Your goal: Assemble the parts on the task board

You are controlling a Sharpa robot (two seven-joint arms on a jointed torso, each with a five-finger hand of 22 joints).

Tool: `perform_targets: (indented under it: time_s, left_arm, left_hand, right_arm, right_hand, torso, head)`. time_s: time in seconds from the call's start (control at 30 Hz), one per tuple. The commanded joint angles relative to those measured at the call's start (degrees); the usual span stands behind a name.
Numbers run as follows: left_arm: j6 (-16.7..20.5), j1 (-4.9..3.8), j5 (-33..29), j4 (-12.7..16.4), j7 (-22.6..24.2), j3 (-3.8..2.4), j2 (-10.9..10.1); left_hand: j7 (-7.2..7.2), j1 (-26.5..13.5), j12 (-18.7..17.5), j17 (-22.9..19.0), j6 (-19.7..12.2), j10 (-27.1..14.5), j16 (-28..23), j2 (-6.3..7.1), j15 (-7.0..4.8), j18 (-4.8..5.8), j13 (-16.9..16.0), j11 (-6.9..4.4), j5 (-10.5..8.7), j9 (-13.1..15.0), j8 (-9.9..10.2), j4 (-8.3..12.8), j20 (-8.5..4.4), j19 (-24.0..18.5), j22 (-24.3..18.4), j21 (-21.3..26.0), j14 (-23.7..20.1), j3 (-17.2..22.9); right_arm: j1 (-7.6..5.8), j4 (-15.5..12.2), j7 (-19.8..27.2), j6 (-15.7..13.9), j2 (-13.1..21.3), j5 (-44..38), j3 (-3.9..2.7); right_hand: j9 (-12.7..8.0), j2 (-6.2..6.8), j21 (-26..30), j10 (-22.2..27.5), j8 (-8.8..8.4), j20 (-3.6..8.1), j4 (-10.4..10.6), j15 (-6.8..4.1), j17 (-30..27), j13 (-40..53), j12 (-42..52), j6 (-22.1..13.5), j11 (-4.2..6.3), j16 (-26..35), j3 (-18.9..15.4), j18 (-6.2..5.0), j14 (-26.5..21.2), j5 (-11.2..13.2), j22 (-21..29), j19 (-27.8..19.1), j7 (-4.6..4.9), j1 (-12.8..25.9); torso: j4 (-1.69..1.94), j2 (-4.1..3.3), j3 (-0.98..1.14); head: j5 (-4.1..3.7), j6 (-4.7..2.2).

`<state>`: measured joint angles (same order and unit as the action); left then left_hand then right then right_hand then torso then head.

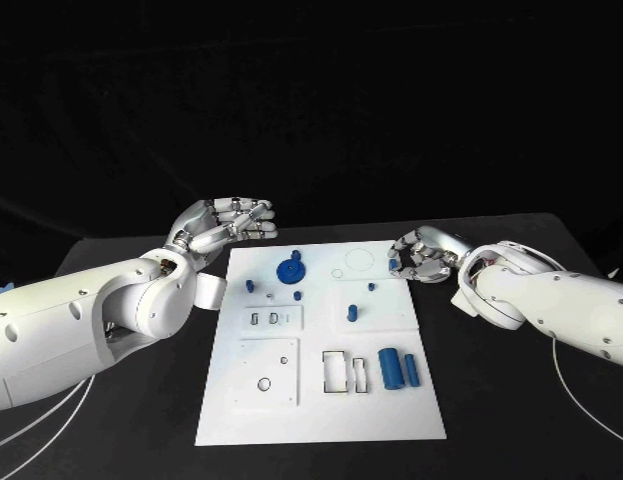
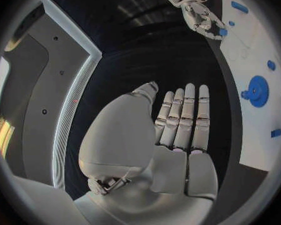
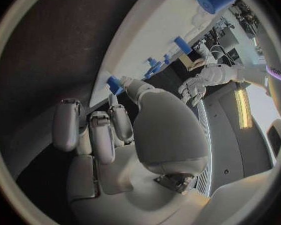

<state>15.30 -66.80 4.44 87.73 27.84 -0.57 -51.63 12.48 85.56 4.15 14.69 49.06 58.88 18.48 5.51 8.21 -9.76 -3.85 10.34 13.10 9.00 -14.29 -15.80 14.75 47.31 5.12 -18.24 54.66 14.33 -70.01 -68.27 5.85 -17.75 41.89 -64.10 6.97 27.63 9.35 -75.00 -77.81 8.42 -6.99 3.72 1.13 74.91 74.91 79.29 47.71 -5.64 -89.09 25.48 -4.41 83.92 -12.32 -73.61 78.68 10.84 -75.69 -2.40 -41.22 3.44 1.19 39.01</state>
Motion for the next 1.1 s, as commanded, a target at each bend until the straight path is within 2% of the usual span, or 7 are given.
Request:
perform_targets:
  time_s: [0.03,0.23,0.5,0.97,1.1]
  left_arm:
    - [-0.98,-0.03,-0.17,0.03,0.38,-0.04,0.12]
    - [-0.98,-0.03,-0.17,0.00,0.37,-0.04,0.11]
    - [-0.98,-0.03,-0.17,-0.02,0.36,-0.04,0.12]
    - [-0.94,-0.03,-0.17,-0.02,0.34,-0.04,0.07]
    - [-0.91,-0.03,-0.17,-0.04,0.35,-0.04,0.07]
  left_hand:
    - [1.52,0.05,-0.34,0.05,-0.47,0.10,-0.20,0.44,-0.04,-0.75,-0.01,0.40,-0.20,-0.08,0.21,-0.03,0.38,0.04,-0.05,0.21,-0.31,0.17]
    - [1.52,0.05,-0.34,0.05,-0.47,0.10,-0.20,0.44,-0.04,-0.75,-0.01,0.40,-0.20,-0.08,0.21,-0.03,0.38,0.04,-0.05,0.21,-0.31,0.17]
    - [1.53,0.09,-0.36,0.10,-0.47,0.09,-0.27,0.48,-0.04,-0.76,-0.01,0.40,-0.19,-0.09,0.24,0.02,0.40,0.02,-0.11,0.26,-0.35,0.39]
    - [1.53,0.09,-0.36,0.10,-0.47,0.09,-0.27,0.48,-0.04,-0.76,-0.01,0.40,-0.19,-0.09,0.24,0.02,0.40,0.02,-0.11,0.26,-0.35,0.39]
    - [1.53,0.09,-0.36,0.10,-0.47,0.09,-0.27,0.48,-0.04,-0.76,-0.01,0.40,-0.19,-0.09,0.24,0.02,0.40,0.02,-0.11,0.26,-0.35,0.39]
  right_arm:
    - [0.05,0.09,-0.54,0.65,-0.05,-0.99,0.01]
    - [0.05,0.21,-0.67,0.45,-0.08,-1.18,0.02]
    - [0.09,0.21,-0.83,0.40,-0.21,-1.24,0.03]
    - [0.12,0.13,-1.91,-1.07,-0.26,-1.80,0.04]
    - [0.12,-0.09,-2.48,-2.97,-0.26,-2.17,0.04]
  right_hand:
    - [0.08,-0.25,-0.28,-0.46,0.36,-0.38,0.17,0.32,12.74,1.70,0.36,0.55,-0.07,-0.25,0.11,-0.04,5.52,0.19,-0.07,0.22,-0.18,0.33]
    - [0.24,-0.69,-0.28,-0.54,1.00,-0.29,0.16,0.15,12.72,1.80,0.48,2.05,0.17,-0.25,0.44,-0.05,5.51,0.31,-0.17,0.26,-0.48,0.40]
    - [0.88,-1.34,-0.39,-0.86,2.79,0.27,-0.05,-0.57,12.85,2.10,0.74,4.77,1.07,-0.28,0.90,-0.02,5.54,0.46,-0.47,0.43,-1.55,0.42]
    - [0.87,-1.22,-0.34,-0.83,2.78,0.38,-0.09,-0.66,12.87,2.05,0.69,4.62,1.13,-0.28,0.84,-0.03,5.55,0.58,-0.44,0.40,-1.57,0.53]
    - [0.99,-2.24,-0.57,-1.10,3.14,0.60,-0.23,-0.87,12.91,2.27,0.86,4.89,1.36,-0.29,1.58,0.05,5.56,0.87,-0.76,0.63,-1.81,0.17]
  torso:
    - [-0.02,0.00,0.06]
    - [-0.03,-0.01,0.05]
    - [0.02,-0.02,0.08]
    - [0.03,-0.07,0.09]
    - [0.02,-0.03,0.08]
  head:
    - [-0.05,0.05]
    - [-0.03,0.08]
    - [-0.05,0.12]
    - [-0.07,0.32]
    - [-0.02,0.37]
